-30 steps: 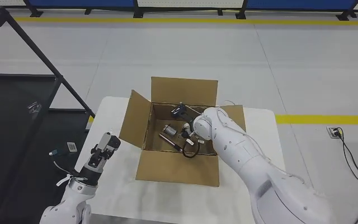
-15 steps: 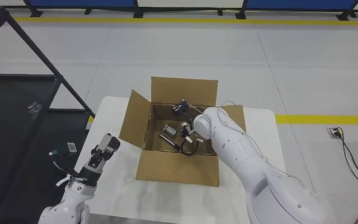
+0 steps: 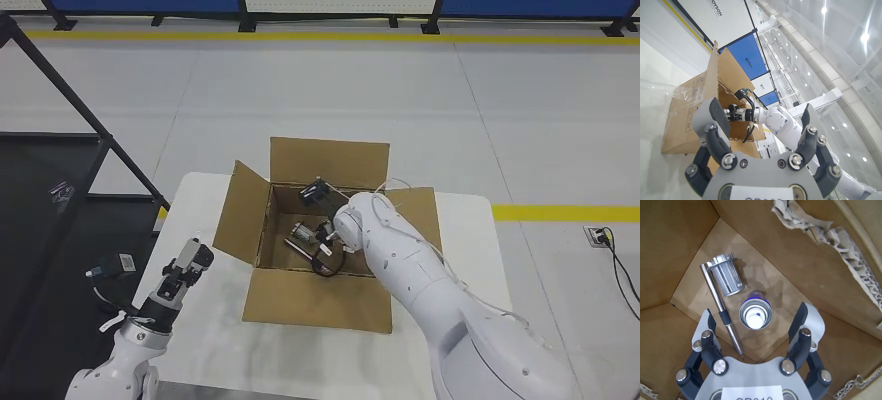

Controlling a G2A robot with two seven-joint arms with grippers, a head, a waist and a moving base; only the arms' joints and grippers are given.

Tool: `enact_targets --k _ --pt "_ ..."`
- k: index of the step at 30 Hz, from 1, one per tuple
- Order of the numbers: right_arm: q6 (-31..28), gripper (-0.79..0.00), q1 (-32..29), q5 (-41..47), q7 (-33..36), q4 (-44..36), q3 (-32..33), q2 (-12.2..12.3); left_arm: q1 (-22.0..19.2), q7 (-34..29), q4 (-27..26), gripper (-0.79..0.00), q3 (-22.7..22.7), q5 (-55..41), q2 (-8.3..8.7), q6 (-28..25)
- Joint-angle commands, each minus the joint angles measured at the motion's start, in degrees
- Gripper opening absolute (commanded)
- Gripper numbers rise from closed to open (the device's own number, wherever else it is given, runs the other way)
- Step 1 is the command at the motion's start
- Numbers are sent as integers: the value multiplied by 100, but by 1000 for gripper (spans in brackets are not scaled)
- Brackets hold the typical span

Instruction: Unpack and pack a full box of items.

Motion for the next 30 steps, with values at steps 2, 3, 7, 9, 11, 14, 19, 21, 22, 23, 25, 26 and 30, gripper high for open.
enact_targets --k 2,3,7,9,11,14,19,21,22,23,25,26,30 --pt "3 -486 5 -17 -30 68 10 -49 6 27 -17 0 1 23 11 13" --pt "-11 -591 9 -17 -44 96 18 -61 9 34 -21 0 0 29 15 17" --pt "-27 -785 29 -38 -94 208 44 -95 11 43 -31 0 10 26 29 25" --pt "-22 -785 31 -50 -111 240 56 -109 -2 50 -28 0 32 34 35 33" --pt "-23 -785 38 -62 -125 262 70 -119 -22 49 -29 0 63 45 41 37" --pt "-18 -785 79 -99 -162 272 85 -130 -42 54 -30 0 81 54 52 36" --pt "-243 -785 216 -259 -416 196 84 -116 -68 64 -10 0 111 31 67 33" --pt "-290 -785 288 -397 -470 106 53 -111 -80 81 -3 0 151 23 70 25" --pt "-325 -785 326 -474 -476 70 34 -106 -89 84 -1 0 178 27 72 19" --pt "-367 -785 364 -546 -479 23 19 -99 -99 90 1 0 206 22 73 13" --pt "-512 -785 425 -737 -496 -70 -31 -77 -119 103 2 0 266 19 74 2" --pt "-612 -785 449 -823 -489 -126 -53 -63 -127 107 5 0 296 23 75 -5" --pt "-1145 -785 495 -1138 -512 -387 -116 31 -144 153 13 0 407 51 77 -33"
